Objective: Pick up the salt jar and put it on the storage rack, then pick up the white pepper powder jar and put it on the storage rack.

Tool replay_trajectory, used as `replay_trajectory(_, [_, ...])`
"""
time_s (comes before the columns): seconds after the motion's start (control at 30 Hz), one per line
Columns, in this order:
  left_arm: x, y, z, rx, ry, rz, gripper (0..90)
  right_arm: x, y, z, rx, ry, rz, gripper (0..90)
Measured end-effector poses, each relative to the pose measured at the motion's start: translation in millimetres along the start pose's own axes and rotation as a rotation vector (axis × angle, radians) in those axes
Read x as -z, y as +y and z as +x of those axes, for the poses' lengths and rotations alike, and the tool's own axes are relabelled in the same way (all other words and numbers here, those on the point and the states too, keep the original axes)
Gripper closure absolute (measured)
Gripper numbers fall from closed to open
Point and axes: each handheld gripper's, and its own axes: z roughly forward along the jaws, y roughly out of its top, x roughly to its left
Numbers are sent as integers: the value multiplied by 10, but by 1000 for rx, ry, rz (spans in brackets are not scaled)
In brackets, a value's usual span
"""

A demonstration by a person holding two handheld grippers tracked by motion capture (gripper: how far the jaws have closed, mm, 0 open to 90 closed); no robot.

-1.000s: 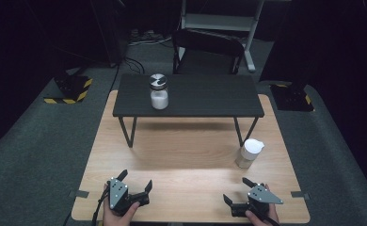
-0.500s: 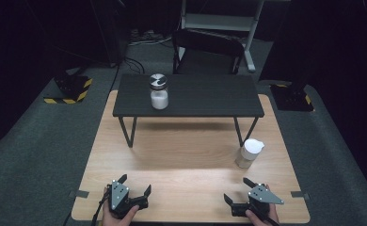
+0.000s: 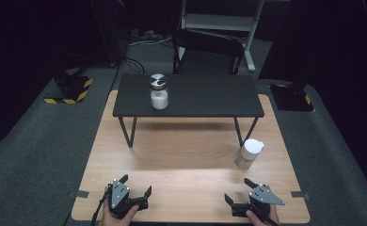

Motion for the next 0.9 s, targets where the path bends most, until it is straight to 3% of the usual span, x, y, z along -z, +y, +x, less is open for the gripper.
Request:
replay_trajectory(0.2, [-2, 2, 27, 23, -3, 1, 6, -5, 16, 30, 25, 1, 10, 5])
replay_trajectory(0.53, [0, 1, 5, -18, -12, 0, 6, -8, 25, 17, 9, 3, 15, 5])
replay_trajectory(0.9, [-16, 17, -15, -35, -22, 8, 6, 13, -1, 46, 32, 6, 3, 5])
